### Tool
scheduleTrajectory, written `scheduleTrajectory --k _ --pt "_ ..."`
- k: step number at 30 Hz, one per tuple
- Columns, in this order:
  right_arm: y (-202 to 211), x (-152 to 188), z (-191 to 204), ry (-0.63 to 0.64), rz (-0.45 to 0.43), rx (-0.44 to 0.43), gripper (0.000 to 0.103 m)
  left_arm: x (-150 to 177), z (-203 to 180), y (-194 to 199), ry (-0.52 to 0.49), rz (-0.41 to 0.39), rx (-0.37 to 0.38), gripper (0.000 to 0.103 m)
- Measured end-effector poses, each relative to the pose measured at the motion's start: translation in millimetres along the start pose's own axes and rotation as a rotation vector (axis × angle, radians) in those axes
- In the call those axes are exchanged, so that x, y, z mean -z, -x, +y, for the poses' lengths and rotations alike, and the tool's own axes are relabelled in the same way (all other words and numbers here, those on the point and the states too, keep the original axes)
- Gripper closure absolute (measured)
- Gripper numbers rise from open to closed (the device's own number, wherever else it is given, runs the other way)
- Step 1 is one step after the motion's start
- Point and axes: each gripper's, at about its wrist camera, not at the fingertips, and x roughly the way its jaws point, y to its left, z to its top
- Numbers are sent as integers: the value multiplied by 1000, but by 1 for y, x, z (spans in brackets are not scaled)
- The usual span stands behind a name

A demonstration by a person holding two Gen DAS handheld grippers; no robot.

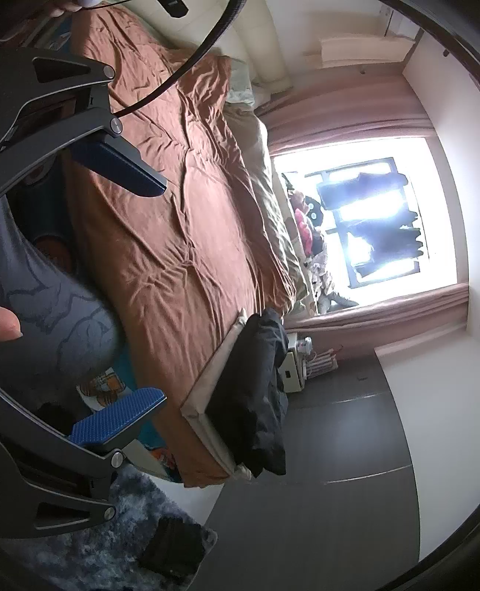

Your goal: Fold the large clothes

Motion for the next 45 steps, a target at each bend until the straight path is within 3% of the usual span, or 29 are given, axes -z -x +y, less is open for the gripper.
scheduleTrajectory --k 45 --pt "-7 6 23 18 23 15 0 17 -2 -31 -26 67 -7 0"
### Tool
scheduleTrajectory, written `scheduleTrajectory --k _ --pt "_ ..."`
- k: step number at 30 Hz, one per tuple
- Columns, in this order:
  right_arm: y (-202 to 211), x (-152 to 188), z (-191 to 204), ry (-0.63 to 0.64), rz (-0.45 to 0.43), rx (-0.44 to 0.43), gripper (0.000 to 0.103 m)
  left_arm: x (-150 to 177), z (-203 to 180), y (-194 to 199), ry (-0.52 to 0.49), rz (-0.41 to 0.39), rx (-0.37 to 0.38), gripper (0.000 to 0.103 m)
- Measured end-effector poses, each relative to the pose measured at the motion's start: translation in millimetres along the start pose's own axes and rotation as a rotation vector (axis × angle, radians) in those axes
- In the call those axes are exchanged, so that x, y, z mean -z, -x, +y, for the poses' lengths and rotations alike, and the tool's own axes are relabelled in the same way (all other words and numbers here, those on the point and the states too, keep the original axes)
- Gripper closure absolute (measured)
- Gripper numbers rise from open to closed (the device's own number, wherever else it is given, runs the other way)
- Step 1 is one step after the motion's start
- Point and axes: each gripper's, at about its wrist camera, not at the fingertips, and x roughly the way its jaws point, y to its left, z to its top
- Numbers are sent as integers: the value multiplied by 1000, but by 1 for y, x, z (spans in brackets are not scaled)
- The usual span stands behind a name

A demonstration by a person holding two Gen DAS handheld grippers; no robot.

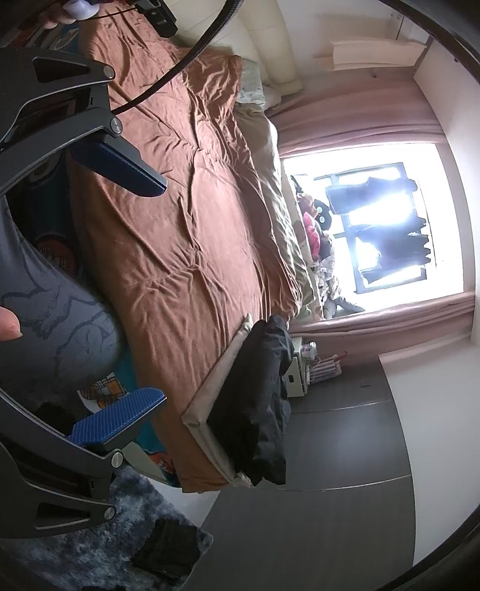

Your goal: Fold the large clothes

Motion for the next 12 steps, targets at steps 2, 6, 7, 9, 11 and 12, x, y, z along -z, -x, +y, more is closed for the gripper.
scheduleTrajectory --k 2,6,7,9,11,12 --pt "-1 1 -1 4 3 4 0 0 1 1 2 -2 4 0" --pt "-1 1 -2 0 7 8 0 1 -1 3 -11 -10 -2 0" --pt "0 1 -2 1 6 9 0 1 -1 4 -11 -11 1 0" --pt "1 0 -2 4 4 12 0 2 -2 4 -10 -11 2 0" --pt "1 0 -1 6 2 14 0 2 -2 4 -12 -11 3 0" --pt "2 0 0 7 1 14 0 2 -2 5 -13 -12 4 0"
